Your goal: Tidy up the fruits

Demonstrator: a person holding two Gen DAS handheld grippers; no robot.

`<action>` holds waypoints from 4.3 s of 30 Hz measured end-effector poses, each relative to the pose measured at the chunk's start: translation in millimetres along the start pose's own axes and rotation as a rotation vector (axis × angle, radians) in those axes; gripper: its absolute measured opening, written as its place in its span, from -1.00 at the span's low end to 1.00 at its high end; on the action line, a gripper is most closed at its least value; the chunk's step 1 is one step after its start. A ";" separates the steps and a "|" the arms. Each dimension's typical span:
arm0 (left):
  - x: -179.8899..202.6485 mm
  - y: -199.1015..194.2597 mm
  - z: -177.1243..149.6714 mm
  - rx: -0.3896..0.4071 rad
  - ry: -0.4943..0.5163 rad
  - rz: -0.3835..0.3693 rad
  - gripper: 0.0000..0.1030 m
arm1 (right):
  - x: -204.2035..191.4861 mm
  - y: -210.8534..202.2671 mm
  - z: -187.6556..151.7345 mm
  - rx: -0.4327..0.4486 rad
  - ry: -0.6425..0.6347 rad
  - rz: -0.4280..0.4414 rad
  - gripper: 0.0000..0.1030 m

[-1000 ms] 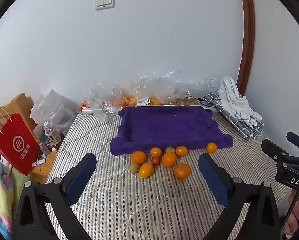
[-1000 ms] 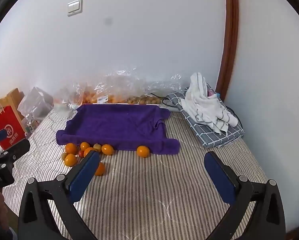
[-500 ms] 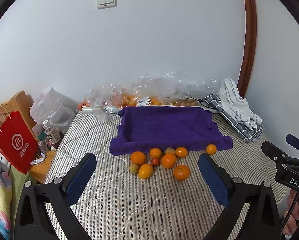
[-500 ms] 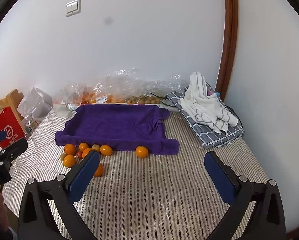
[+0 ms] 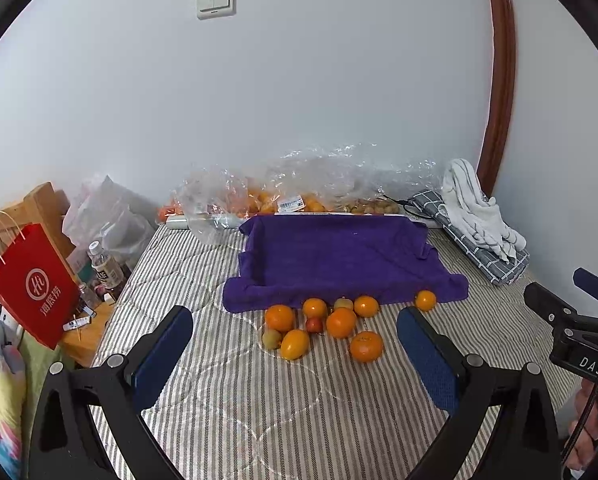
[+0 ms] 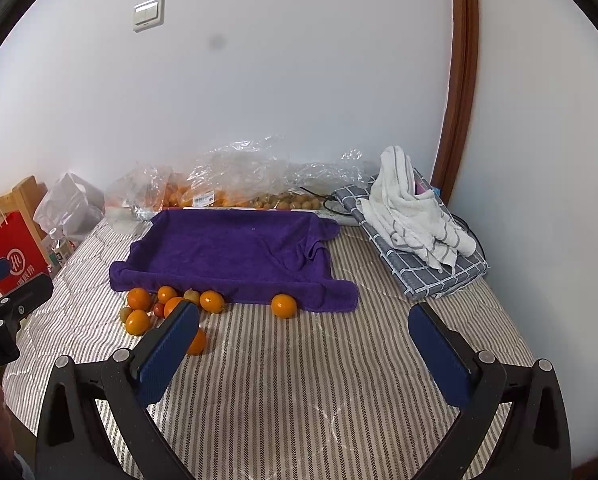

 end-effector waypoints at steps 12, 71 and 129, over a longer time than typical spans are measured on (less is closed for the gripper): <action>-1.4 -0.4 1.0 0.003 -0.009 -0.003 0.99 | 1.0 -1.0 1.2 0.005 0.002 0.003 0.99; -78.1 124.1 -64.2 -0.185 -0.061 0.032 0.58 | -18.7 148.9 -63.6 -0.204 -0.013 0.118 0.26; -47.8 180.8 -99.1 -0.302 0.002 -0.069 0.01 | -52.7 214.4 -71.4 -0.279 -0.047 0.190 -0.31</action>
Point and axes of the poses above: each gripper's, at about its wrist camera, not at the fingertips, and y roughly the way its jaws point, x to its right, z to its top, the point moved 10 cm from there along y, roughly the way its jaws point, and after that the axes turned 5 degrees about -z, right-handed, at the moved point
